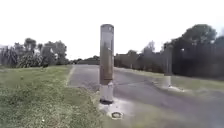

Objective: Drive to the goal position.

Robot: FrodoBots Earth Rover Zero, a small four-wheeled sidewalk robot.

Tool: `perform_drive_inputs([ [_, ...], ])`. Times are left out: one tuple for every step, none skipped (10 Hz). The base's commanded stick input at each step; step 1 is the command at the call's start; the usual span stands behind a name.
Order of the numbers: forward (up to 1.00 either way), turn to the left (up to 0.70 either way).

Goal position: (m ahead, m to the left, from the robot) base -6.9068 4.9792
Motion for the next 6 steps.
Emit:
perform_drive_inputs([
  [0.0, -0.3],
  [0.0, -0.3],
  [0.0, -0.3],
  [0.0, -0.24],
  [0.0, -0.12],
  [0.0, -0.05],
])
